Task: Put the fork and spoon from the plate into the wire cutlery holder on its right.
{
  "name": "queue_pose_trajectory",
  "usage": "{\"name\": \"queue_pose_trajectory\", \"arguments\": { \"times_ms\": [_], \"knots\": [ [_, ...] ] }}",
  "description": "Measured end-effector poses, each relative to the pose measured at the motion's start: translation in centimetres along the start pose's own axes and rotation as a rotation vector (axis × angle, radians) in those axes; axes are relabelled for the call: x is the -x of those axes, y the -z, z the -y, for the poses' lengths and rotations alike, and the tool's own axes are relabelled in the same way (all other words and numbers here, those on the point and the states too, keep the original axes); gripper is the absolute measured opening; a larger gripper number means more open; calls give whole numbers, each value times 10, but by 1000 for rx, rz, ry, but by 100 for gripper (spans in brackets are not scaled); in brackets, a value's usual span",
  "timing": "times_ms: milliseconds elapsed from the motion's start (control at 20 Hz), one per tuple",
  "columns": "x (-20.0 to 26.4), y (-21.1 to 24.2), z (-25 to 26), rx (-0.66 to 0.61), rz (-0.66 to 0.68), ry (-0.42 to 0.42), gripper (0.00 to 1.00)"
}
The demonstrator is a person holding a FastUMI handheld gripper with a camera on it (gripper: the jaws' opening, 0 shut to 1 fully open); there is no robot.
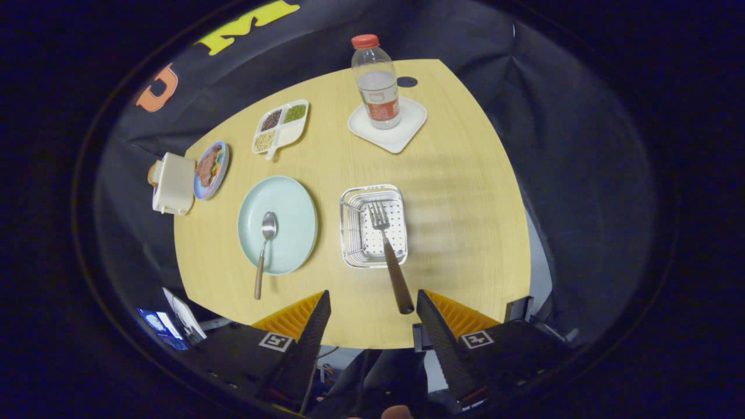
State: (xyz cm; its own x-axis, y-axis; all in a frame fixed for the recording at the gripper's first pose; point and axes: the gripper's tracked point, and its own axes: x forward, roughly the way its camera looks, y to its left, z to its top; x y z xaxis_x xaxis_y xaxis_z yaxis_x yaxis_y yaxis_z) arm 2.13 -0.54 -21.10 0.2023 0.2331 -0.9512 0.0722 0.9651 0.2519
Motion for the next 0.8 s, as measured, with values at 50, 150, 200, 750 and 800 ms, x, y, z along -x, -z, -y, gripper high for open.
{"name": "queue_pose_trajectory", "arguments": {
  "times_ms": [50, 150, 200, 750, 800],
  "knots": [
    [3, -4, -2, 11, 22, 8, 90],
    [13, -11, -9, 43, 70, 26, 95],
    [19, -13, -15, 62, 92, 29, 95],
    [-16, 38, -161, 139, 51, -60, 96],
    [-26, 46, -174, 128, 37, -66, 96]
  ]
}}
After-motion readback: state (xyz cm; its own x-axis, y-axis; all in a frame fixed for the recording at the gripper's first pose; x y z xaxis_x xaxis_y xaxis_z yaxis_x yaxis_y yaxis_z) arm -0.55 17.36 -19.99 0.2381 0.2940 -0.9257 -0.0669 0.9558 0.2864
